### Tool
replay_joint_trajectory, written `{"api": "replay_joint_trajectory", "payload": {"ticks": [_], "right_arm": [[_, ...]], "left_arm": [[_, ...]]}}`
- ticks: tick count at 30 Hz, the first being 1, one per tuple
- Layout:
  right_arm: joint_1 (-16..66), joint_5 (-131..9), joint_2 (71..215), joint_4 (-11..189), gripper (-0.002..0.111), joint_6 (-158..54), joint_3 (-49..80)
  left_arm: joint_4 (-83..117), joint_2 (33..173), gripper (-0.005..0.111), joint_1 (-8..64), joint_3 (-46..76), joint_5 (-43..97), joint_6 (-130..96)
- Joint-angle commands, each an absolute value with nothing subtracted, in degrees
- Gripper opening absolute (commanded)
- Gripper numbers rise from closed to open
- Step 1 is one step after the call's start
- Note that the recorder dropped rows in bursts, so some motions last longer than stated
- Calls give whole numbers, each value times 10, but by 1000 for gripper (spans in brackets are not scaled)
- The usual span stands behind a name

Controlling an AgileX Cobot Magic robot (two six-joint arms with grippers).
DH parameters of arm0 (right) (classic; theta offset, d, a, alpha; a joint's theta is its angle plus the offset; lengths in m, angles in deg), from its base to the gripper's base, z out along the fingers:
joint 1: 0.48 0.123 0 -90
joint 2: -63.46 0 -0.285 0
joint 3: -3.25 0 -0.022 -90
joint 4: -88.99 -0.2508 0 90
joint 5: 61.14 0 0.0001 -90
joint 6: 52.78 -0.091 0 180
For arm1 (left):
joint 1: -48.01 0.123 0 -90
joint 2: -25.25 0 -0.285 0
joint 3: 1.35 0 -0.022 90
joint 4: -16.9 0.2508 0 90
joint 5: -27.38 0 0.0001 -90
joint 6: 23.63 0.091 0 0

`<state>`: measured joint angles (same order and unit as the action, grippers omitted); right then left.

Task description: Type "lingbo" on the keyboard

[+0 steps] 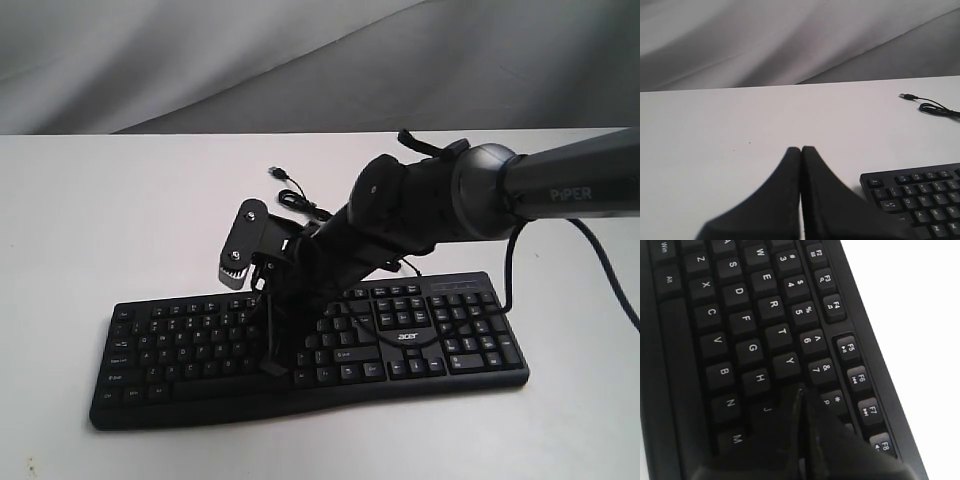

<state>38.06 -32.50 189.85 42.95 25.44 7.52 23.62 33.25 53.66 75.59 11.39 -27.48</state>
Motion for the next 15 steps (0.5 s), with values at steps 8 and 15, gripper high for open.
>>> {"api": "replay_joint_trajectory", "payload": {"ticks": [8, 15], "right_arm": [[374, -337, 1908, 437, 0, 252, 73], [374, -335, 1908, 437, 0, 252, 73]], "left_arm": [[236, 330, 1, 537, 759, 121, -276], [236, 330, 1, 537, 759, 121, -276]]}}
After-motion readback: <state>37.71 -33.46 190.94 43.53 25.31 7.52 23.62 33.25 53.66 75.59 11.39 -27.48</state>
